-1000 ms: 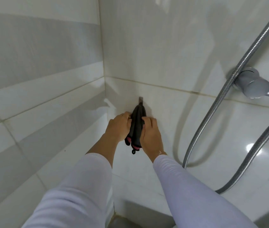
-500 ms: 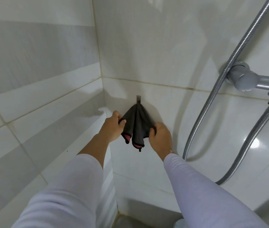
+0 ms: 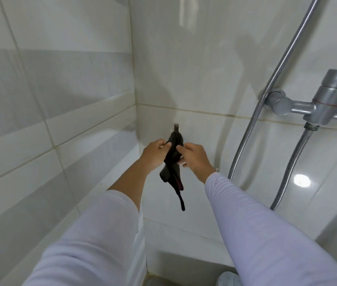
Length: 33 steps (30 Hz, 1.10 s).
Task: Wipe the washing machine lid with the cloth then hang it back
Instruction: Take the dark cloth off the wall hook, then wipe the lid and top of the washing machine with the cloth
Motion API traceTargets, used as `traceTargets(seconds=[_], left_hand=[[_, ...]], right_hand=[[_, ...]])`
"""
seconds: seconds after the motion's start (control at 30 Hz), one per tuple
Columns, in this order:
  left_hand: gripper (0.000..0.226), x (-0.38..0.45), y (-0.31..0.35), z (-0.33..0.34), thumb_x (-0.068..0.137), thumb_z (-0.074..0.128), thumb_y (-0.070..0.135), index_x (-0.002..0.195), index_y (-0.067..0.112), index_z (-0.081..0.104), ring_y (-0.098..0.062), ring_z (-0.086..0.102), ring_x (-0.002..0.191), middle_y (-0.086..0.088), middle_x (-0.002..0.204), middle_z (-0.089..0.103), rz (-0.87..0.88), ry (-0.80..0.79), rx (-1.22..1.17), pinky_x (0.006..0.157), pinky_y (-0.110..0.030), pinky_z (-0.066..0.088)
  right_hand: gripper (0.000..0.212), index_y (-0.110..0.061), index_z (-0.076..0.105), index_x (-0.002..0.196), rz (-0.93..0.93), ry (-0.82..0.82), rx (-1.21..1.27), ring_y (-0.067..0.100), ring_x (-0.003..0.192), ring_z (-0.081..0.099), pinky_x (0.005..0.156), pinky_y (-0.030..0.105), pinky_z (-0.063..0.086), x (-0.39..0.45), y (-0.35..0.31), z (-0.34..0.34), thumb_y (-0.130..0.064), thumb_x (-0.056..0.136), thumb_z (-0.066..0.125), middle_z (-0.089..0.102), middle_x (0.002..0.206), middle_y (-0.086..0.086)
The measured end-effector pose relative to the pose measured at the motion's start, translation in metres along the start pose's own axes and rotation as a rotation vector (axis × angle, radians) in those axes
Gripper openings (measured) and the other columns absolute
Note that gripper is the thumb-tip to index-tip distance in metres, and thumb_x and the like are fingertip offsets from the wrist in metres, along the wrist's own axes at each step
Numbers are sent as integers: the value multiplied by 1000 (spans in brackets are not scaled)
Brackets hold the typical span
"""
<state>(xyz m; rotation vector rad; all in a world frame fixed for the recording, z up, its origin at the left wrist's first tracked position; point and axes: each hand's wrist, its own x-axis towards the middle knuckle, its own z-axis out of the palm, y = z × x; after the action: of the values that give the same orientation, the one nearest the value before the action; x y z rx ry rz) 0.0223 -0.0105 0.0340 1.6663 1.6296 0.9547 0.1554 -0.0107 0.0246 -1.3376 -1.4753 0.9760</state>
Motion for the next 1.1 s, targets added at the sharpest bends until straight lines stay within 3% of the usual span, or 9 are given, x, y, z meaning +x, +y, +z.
traceTargets(seconds=[0.17, 0.27, 0.37, 0.5, 0.63, 0.73, 0.9, 1.0, 1.1], left_hand=[[58, -17, 6, -11, 80, 56, 64, 122, 25, 54, -25, 60, 113, -1, 122, 62, -99, -180, -317, 100, -42, 48], [52, -21, 0, -16, 80, 74, 32, 125, 22, 51, -24, 60, 113, -4, 124, 61, -75, -232, -364, 94, -40, 52], [46, -26, -2, -16, 85, 68, 9, 127, 19, 50, -27, 60, 113, -9, 127, 60, -99, -271, -421, 95, -42, 52], [43, -35, 1, -12, 90, 62, 6, 129, 20, 51, -29, 59, 115, -10, 127, 59, -113, -347, -469, 93, -43, 52], [40, -45, 8, -4, 93, 56, 3, 128, 21, 50, -23, 63, 100, -8, 122, 61, -136, -487, -571, 78, -37, 55], [42, -53, 15, 11, 93, 53, 3, 131, 21, 49, -22, 62, 100, -9, 125, 59, -153, -588, -575, 75, -35, 54], [47, -58, 25, 48, 95, 51, 4, 137, 24, 41, -28, 57, 112, -11, 133, 52, -236, -595, -377, 93, -45, 53], [68, -62, 30, 77, 89, 62, 7, 145, 25, 27, -25, 61, 101, -13, 126, 54, -302, -581, -301, 82, -37, 55], [71, -68, 40, 111, 81, 72, 5, 140, 22, 36, -22, 64, 102, -12, 124, 60, -280, -695, -244, 80, -30, 55]], right_hand=[[24, -8, 58, 67, 136, -37, 7, 15, 60, 49, 59, 23, 42, -12, -30, 1, -15, 88, 51, 54, 65, 2], [32, -9, 70, 91, 174, -81, 28, 15, 63, 45, 62, 24, 43, -22, -37, -3, -18, 91, 40, 54, 70, 1], [40, -14, 72, 90, 153, -26, 136, 15, 61, 43, 65, 28, 42, -33, -30, -11, -22, 92, 33, 52, 68, 1], [26, -12, 63, 102, 292, 191, 192, 20, 73, 54, 71, 32, 46, -53, -4, -31, -25, 92, 42, 58, 85, 8], [23, -21, 49, 113, 456, 119, 273, 28, 100, 59, 96, 43, 48, -83, 29, -44, -33, 93, 45, 65, 97, 6], [32, -18, 52, 118, 508, 65, 396, 25, 101, 61, 90, 43, 51, -102, 47, -52, -36, 91, 49, 67, 99, 6], [42, -24, 44, 132, 439, 116, 401, 23, 98, 58, 71, 32, 51, -125, 58, -81, -19, 91, 53, 60, 113, 6], [40, -35, 48, 126, 416, 157, 371, 23, 97, 59, 81, 35, 54, -138, 72, -109, -14, 93, 54, 62, 102, 3], [34, -25, 56, 123, 453, 179, 328, 23, 103, 59, 95, 40, 50, -151, 91, -142, -14, 91, 58, 63, 110, 5]])
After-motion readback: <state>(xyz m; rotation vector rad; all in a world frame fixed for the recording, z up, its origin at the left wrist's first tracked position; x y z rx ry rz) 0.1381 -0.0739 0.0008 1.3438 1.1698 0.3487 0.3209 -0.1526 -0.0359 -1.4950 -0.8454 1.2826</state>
